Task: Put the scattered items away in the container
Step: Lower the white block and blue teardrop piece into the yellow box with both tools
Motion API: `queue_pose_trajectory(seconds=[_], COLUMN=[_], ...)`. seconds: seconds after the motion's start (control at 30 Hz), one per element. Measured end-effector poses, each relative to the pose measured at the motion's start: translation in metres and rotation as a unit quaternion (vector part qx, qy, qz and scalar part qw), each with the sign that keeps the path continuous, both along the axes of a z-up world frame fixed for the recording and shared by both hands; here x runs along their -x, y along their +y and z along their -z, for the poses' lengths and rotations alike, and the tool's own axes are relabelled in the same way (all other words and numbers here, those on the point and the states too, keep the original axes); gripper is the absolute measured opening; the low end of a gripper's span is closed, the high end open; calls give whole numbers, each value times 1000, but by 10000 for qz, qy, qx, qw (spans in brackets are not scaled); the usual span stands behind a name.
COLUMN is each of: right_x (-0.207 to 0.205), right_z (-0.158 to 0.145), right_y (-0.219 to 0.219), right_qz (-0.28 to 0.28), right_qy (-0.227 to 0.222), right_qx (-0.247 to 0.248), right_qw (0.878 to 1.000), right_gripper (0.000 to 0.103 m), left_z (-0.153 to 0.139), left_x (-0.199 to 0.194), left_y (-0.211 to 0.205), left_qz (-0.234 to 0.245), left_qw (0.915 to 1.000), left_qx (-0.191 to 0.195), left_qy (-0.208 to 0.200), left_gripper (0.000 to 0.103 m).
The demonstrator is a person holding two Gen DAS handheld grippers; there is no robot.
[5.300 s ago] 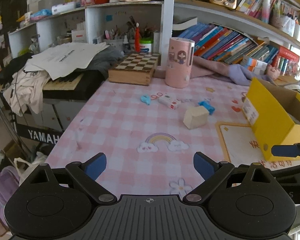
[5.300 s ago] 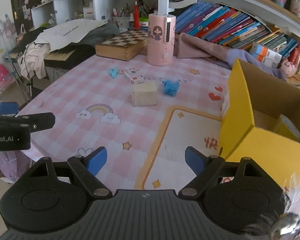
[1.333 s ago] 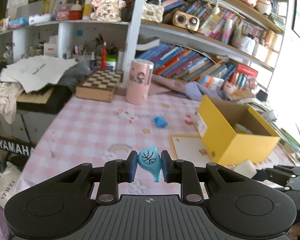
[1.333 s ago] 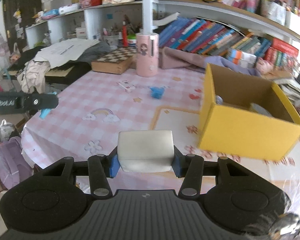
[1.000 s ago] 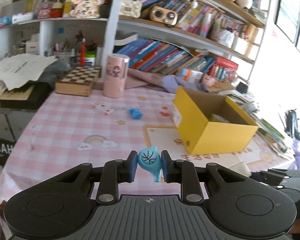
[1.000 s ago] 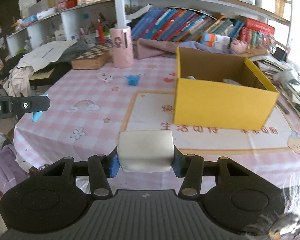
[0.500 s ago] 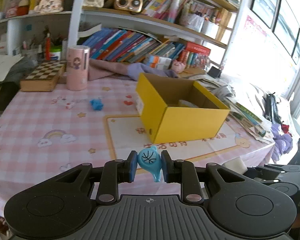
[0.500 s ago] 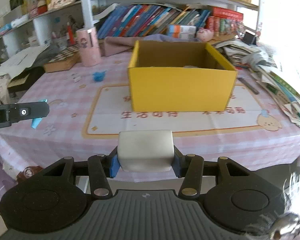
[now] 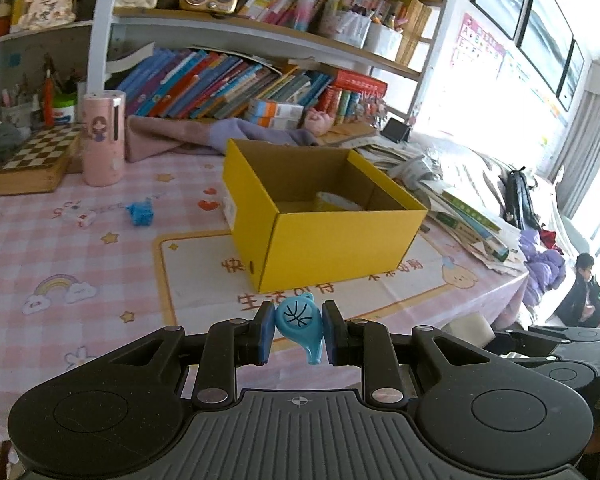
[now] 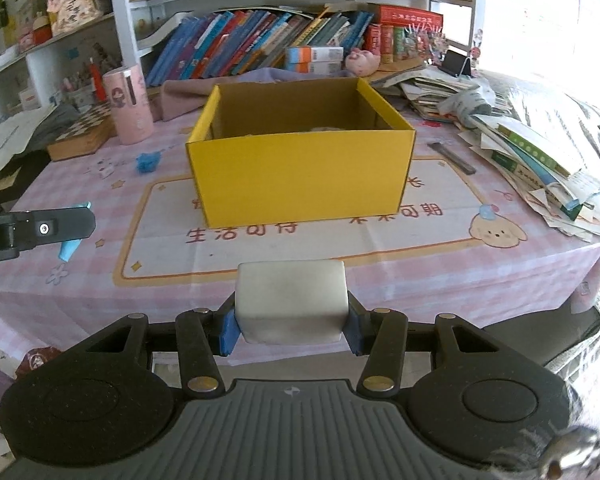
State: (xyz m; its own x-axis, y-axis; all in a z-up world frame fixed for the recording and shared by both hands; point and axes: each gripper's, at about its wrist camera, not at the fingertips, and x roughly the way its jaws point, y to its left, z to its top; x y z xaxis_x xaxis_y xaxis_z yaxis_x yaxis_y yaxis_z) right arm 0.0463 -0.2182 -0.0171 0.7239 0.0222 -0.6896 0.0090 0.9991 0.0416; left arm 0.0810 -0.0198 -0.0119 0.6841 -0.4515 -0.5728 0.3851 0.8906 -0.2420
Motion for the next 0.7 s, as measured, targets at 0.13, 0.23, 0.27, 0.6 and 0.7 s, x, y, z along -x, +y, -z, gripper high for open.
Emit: queue_pose_trajectory(seconds=[0.13,0.23,0.27,0.6,0.7], right_x=[-5,-8,-10,-26,-32], right_z=[0,1,1,-1,-1], right_y=[-2,-5,-6,-11,-13], right_qz=[25,70,88,140,130], right_qy=[23,33,34,-2,-7], right_qx=[34,40,40,73,73], right_qw=[10000,10000,9999,9999,9999], right_gripper=[47,47,47,47,47], left_z=[1,1,1,-1,-2], left_x=[-7,-11,-12,-27,-32], left_y=[-5,-9,-10,-19,-22], left_qz=[52,110,133,253,254], left_qw=[10000,9999,9999,9997,9996], left_qx=[20,29,30,45,43], left_qy=[22,22,21,-58,-79], left_gripper=[24,24,24,24,24])
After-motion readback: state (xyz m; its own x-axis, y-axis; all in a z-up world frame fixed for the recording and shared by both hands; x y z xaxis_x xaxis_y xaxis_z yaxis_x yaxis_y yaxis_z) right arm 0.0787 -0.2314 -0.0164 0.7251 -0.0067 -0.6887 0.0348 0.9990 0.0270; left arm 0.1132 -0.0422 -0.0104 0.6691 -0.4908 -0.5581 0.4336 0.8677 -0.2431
